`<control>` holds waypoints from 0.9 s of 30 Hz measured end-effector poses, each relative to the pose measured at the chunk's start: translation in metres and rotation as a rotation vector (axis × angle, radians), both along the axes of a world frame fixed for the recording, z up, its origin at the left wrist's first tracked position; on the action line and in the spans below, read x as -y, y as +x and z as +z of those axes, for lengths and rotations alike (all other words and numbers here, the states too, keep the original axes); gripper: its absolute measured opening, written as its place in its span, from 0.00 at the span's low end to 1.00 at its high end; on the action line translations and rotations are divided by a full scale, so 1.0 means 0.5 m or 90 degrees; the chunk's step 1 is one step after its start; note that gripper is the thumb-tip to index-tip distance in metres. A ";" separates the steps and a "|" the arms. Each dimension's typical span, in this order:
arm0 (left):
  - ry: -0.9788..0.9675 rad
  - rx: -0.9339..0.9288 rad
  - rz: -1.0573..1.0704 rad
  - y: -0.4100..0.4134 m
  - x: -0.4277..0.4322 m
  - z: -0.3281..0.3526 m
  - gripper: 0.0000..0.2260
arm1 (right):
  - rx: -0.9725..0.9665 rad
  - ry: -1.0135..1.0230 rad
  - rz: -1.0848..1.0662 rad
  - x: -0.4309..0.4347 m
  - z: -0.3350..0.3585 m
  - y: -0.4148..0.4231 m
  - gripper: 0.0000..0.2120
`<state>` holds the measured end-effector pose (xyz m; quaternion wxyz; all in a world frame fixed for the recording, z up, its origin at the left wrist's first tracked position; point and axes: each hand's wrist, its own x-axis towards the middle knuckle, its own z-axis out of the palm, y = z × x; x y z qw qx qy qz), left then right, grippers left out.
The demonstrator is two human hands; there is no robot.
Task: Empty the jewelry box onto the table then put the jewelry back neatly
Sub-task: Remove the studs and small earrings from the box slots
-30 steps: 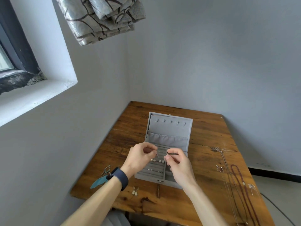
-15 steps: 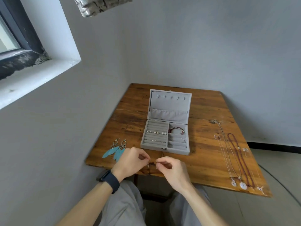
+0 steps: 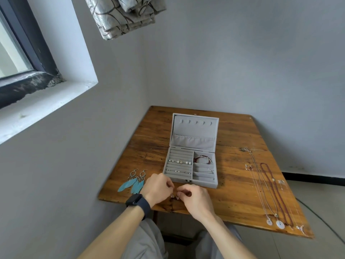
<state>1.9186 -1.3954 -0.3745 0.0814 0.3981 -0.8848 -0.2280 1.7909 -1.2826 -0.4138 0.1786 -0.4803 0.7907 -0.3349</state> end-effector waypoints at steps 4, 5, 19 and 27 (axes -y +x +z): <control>0.005 0.014 0.000 -0.007 0.007 -0.001 0.09 | -0.015 0.008 -0.002 0.007 -0.001 -0.005 0.10; 0.009 0.014 -0.001 -0.008 0.008 -0.002 0.08 | -0.019 0.010 -0.004 0.009 -0.002 -0.005 0.10; 0.009 0.011 -0.008 -0.015 0.013 -0.006 0.07 | -0.016 -0.029 -0.009 0.007 -0.016 -0.014 0.14; -0.006 -0.005 -0.011 0.019 0.011 -0.005 0.09 | -0.024 -0.080 -0.022 -0.036 -0.032 -0.007 0.11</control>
